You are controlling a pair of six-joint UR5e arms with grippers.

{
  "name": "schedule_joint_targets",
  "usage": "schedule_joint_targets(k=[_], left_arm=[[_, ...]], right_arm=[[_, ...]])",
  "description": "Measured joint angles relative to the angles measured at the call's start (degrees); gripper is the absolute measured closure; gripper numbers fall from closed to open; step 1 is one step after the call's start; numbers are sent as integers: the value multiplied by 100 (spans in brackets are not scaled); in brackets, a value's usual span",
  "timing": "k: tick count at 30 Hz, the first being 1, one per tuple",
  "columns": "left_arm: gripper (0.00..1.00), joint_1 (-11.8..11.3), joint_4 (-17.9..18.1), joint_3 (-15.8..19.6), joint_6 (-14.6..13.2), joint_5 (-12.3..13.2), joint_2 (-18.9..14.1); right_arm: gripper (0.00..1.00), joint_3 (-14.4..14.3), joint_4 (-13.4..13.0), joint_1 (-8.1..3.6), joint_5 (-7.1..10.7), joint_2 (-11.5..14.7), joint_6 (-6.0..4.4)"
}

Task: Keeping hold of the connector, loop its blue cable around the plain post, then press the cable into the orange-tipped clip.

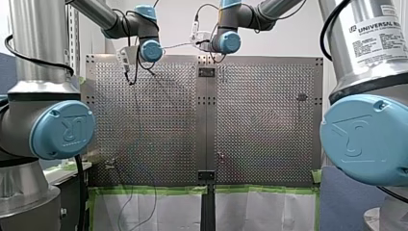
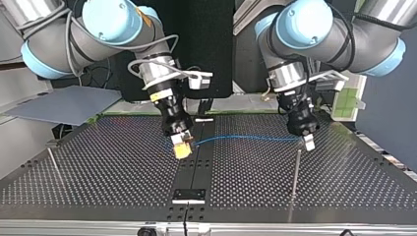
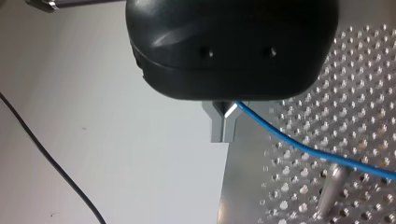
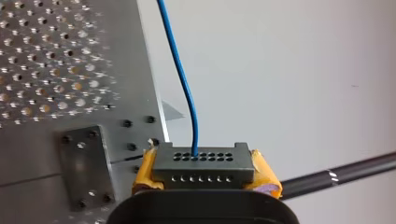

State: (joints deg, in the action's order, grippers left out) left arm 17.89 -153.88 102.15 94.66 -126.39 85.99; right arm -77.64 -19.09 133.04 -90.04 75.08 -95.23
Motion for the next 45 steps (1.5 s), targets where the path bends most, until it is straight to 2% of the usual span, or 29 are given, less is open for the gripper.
schedule_joint_targets(k=[7,11,17,23,28,33,41,45], left_arm=[[100,-411,-413,-410,105,411,339],[100,-651,-655,-650,258,650,543],[100,-994,-998,-983,500,993,585],[100,-1321,-1266,-1041,641,1321,584],[100,-1590,-1245,-923,828,1589,624],[100,-1874,-1214,-819,933,1873,830],[100,-2332,-937,-833,1031,2332,1261],[100,-2568,-809,-867,1103,2569,1428]], right_arm=[[100,371,93,-61,86,-354,-1],[100,583,91,-100,151,-495,20],[100,899,97,-125,202,-621,58],[100,1020,98,-109,205,-712,83],[100,1025,100,-79,197,-830,132],[100,1020,98,-72,114,-990,211],[100,1008,87,-114,35,-1321,496],[100,1004,76,-125,-8,-1531,583]])
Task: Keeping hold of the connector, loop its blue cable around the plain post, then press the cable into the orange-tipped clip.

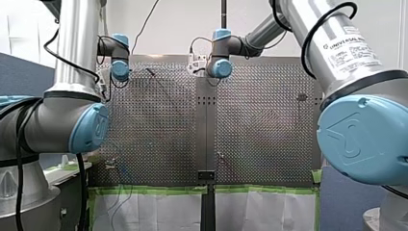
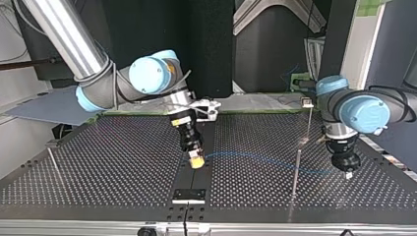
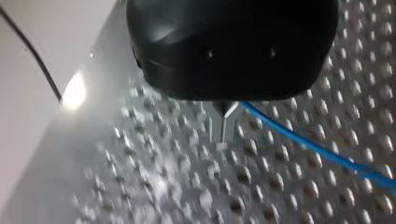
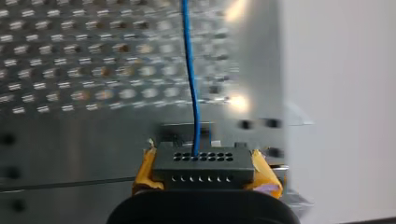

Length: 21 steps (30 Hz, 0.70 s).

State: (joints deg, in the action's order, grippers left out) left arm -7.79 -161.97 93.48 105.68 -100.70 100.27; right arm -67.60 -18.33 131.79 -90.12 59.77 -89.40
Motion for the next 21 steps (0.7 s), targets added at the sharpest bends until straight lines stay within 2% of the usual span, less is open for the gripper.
schedule_joint_targets(k=[4,8,12,14,15,16,17,18,19,21], left_arm=[[100,-95,32,-9,26,247,101],[100,42,68,-8,80,501,135],[100,240,63,-4,117,619,243],[87,354,15,-3,125,663,343],[87,393,-7,-2,128,688,392],[79,418,-33,-1,130,705,444],[65,434,-77,8,132,706,510],[65,438,-111,25,133,692,550],[53,437,-143,46,132,669,579],[53,433,-204,90,128,589,619]], right_arm=[[100,-1,-2,-5,-75,-193,53],[100,-19,-4,-31,-230,-396,88],[100,-73,-12,-48,-351,-483,98],[100,-109,-13,-49,-389,-500,108],[100,-128,-14,-47,-399,-506,114],[100,-150,-15,-44,-409,-510,121],[100,-186,-18,-39,-424,-514,129],[100,-212,-19,-35,-435,-516,136],[100,-237,-21,-29,-447,-517,146],[100,-311,-29,-9,-475,-520,174]])
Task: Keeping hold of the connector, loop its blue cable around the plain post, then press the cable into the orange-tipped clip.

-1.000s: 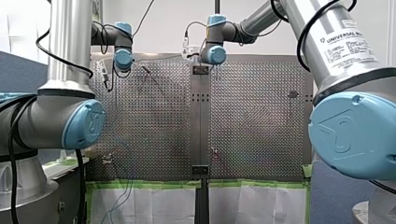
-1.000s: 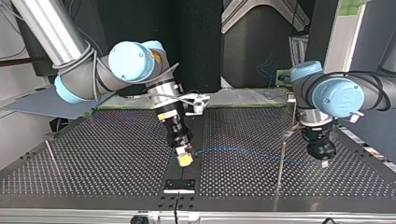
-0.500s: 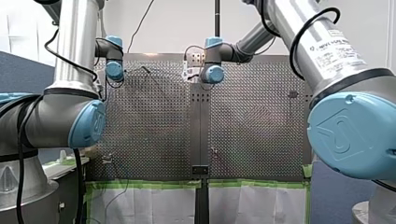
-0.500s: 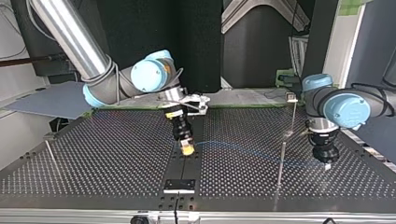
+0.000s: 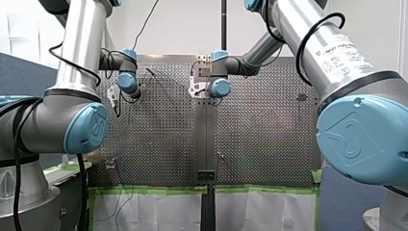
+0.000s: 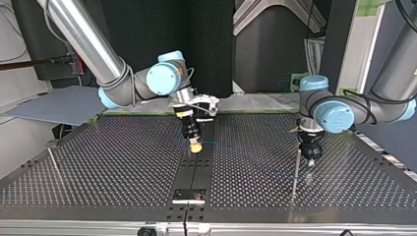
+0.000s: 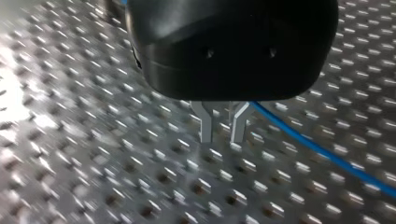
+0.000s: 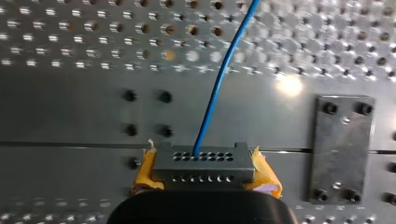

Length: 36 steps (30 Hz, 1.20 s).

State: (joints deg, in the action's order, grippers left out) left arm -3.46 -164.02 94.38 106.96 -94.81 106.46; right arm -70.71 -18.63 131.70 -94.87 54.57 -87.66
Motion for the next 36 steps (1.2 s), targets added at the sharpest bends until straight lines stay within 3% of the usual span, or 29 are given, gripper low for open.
schedule_joint_targets(k=[1,2,7,12,20,30,36], left_arm=[[11,0,-17,13,-2,-42,9],[0,3,-41,25,-10,-98,15],[0,60,-111,43,-68,-332,8],[0,34,93,43,105,-530,11],[0,-13,307,43,482,-229,107],[0,10,322,43,549,-71,387],[0,21,311,43,561,-58,393]], right_arm=[[100,-36,-7,9,-9,-1,9],[100,-87,-24,20,-20,-1,18],[100,-318,-133,62,-50,-36,34],[100,-546,-220,158,-160,-252,108],[100,-795,-561,236,-335,-679,55],[100,-808,-783,329,-423,-1281,9],[100,-809,-976,411,-626,-1668,-82]])
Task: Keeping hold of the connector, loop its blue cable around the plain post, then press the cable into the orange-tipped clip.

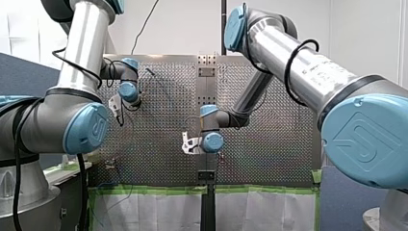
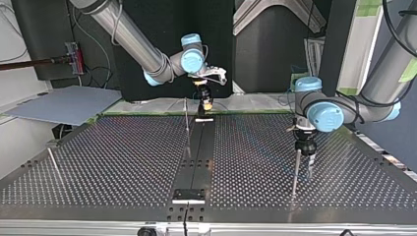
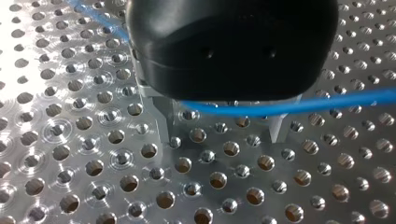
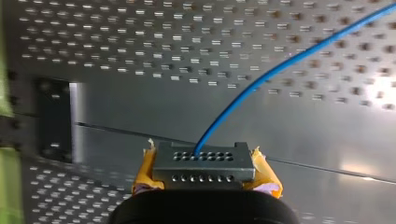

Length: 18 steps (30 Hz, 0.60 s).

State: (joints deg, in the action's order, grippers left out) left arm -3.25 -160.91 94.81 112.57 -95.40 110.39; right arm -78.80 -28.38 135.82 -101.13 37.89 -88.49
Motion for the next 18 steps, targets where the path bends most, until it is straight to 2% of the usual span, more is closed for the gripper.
schedule_joint_targets(k=[5,14,18], left_arm=[[0,9,11,0,1,-1,2],[0,11,14,1,1,-12,1],[0,11,12,1,1,-15,2]], right_arm=[[100,0,-248,14,-52,-310,-130],[100,1,-728,-14,-71,-829,-255],[100,4,-966,-29,-178,-1075,-285]])
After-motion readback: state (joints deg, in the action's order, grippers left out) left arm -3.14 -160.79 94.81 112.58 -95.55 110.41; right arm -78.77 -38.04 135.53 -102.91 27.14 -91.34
